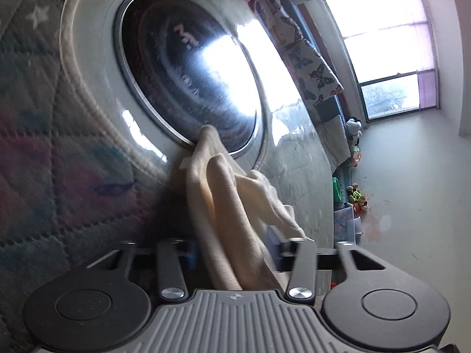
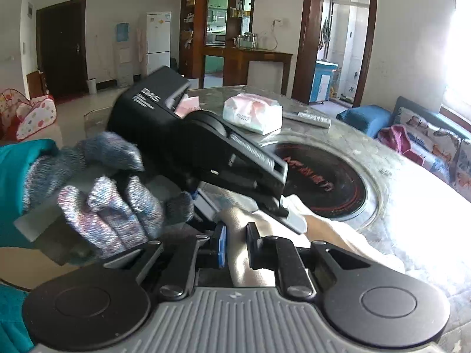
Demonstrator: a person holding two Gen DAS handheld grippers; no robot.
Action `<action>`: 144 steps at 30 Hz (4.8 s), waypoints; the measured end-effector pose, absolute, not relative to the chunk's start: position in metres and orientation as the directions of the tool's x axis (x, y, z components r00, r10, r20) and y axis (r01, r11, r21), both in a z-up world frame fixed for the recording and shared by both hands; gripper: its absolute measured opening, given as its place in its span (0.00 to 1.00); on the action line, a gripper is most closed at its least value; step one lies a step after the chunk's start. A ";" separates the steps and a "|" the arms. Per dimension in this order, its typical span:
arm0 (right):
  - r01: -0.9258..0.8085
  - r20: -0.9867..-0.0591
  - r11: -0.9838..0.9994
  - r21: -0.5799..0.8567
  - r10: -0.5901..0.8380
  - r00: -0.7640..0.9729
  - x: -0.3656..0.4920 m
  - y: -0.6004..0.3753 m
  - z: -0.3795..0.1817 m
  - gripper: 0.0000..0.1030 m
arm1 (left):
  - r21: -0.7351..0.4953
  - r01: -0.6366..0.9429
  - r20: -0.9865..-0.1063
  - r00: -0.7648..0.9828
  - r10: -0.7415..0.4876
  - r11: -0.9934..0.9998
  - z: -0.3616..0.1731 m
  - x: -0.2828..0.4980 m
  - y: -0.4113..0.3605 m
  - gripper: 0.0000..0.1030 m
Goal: Fold clothes
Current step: 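Grasp the folded cream sweatshirt edge with the left tool and lift it, then grasp the sweatshirt bundle with the right tool while the left tool holds its edge, then carry the sweatshirt with both tools away from the cooktop onto the quilted mattress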
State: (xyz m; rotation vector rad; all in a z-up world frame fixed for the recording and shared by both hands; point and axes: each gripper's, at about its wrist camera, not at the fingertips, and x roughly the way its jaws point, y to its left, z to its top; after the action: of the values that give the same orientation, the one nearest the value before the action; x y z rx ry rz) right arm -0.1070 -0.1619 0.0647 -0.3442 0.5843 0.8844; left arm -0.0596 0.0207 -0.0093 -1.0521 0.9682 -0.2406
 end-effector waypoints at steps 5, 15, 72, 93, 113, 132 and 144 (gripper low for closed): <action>-0.790 -0.607 0.612 0.023 0.636 0.476 -0.107 -0.174 0.062 0.18 | -0.809 -0.248 -0.564 0.582 -0.586 0.533 -0.010 -0.057 0.021 0.16; -0.608 -0.598 0.793 0.047 0.510 0.619 -0.097 -0.243 0.061 0.38 | -0.787 -0.211 -0.578 0.580 -0.574 0.580 -0.008 -0.052 0.021 0.16; -0.316 -0.590 0.917 0.243 0.398 0.702 -0.036 -0.345 0.009 0.48 | -0.700 -0.055 -0.606 0.573 -0.552 0.712 0.008 -0.033 0.005 0.18; -0.176 -0.502 0.971 0.164 0.236 0.832 -0.087 -0.360 0.045 0.12 | -0.651 0.142 -0.552 0.586 -0.593 0.746 0.040 -0.039 -0.041 0.14; 0.005 -0.412 0.999 0.049 0.016 0.911 -0.129 -0.420 0.093 0.12 | -0.611 0.342 -0.508 0.523 -0.685 0.714 0.071 -0.011 -0.142 0.13; 0.101 -0.410 0.995 -0.027 -0.103 0.906 -0.100 -0.470 0.103 0.12 | -0.535 0.409 -0.538 0.510 -0.671 0.740 0.083 0.028 -0.220 0.13; 0.103 -0.476 0.994 -0.037 -0.108 0.873 -0.078 -0.477 0.081 0.12 | -0.543 0.376 -0.599 0.453 -0.661 0.750 0.064 0.035 -0.232 0.14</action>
State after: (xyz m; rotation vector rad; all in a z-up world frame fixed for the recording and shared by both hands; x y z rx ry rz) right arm -0.0779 -0.4769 0.0811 -0.0101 0.4976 -0.1104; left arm 0.0348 -0.2323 0.0644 -0.3573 0.8919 -0.6572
